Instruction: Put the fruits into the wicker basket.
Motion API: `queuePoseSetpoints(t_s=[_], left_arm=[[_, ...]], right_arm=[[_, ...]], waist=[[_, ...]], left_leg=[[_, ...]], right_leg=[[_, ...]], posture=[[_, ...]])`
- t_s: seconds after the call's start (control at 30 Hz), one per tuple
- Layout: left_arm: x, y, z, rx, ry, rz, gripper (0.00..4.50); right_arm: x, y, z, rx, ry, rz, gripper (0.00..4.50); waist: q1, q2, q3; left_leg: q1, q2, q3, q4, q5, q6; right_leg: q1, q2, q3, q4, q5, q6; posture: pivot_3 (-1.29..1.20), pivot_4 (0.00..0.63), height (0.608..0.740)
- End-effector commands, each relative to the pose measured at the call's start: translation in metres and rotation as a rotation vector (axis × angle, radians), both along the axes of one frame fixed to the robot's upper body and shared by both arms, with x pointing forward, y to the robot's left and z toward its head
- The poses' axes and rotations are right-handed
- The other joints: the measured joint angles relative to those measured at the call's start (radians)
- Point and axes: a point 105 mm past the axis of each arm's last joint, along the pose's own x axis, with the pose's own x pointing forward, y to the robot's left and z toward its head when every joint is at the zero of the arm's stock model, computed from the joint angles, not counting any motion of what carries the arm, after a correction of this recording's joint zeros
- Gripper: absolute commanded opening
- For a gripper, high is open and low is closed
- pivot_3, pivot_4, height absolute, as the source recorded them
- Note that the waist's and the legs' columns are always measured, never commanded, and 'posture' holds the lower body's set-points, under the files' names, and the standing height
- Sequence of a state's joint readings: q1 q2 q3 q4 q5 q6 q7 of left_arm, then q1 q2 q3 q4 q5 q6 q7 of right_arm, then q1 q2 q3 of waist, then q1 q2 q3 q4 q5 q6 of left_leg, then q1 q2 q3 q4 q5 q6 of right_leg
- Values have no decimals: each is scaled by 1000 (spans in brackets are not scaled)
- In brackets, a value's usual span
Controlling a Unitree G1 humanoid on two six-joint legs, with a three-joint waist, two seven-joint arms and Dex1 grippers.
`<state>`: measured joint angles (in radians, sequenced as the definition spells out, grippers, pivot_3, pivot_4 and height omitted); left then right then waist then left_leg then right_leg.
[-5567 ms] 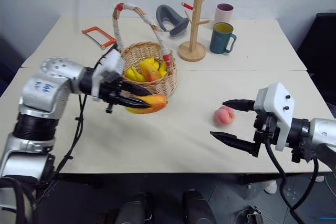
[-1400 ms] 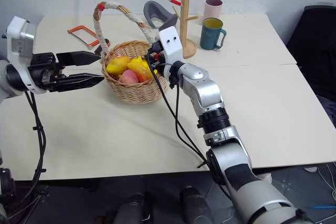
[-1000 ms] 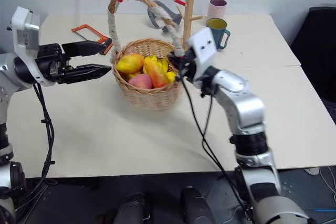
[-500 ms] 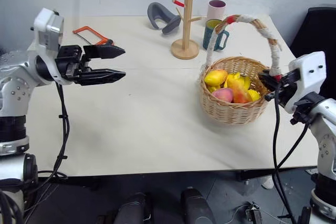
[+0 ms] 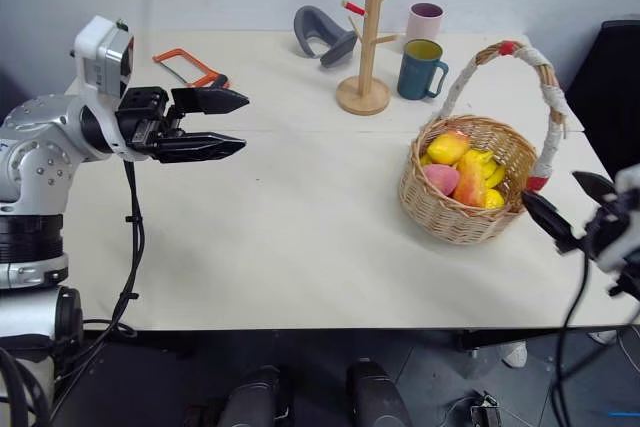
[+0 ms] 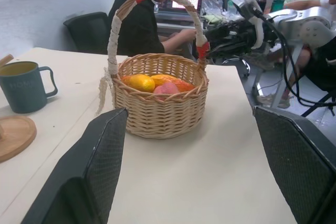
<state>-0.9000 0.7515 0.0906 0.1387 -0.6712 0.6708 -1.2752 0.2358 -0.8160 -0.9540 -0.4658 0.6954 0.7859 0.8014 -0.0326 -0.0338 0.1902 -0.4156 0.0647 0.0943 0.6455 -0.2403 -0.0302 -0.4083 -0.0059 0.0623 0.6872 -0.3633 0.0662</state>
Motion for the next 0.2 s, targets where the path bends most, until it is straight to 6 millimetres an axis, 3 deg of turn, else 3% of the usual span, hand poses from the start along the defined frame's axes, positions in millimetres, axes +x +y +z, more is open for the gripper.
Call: queuePoseSetpoints(t_s=[0.03, 0.1, 0.2], left_arm=[[-5, 2, 7, 8, -40, -45, 3997], [-4, 5, 5, 10, -45, -40, 3997], [-1, 6, 3, 10, -48, -27, 3997]], right_arm=[[-42, 6, 34, 13, 24, 125, 4058], [-57, 3, 42, 29, 73, 140, 4058], [-63, 0, 48, 46, 91, 143, 4058]], waist=[[3, -1, 0], [-2, -1, 1], [-10, -4, 2]], left_leg=[[1, 0, 0, 0, 0, 0], [11, 0, 0, -2, -3, 4], [29, 1, 0, -14, -6, 8]], right_leg=[[2, 0, 0, -1, 0, 0], [14, 1, 0, -6, 0, 0], [33, 1, 0, -22, 1, -1]], posture=[[0, 150, 740], [0, 150, 740], [0, 150, 740]])
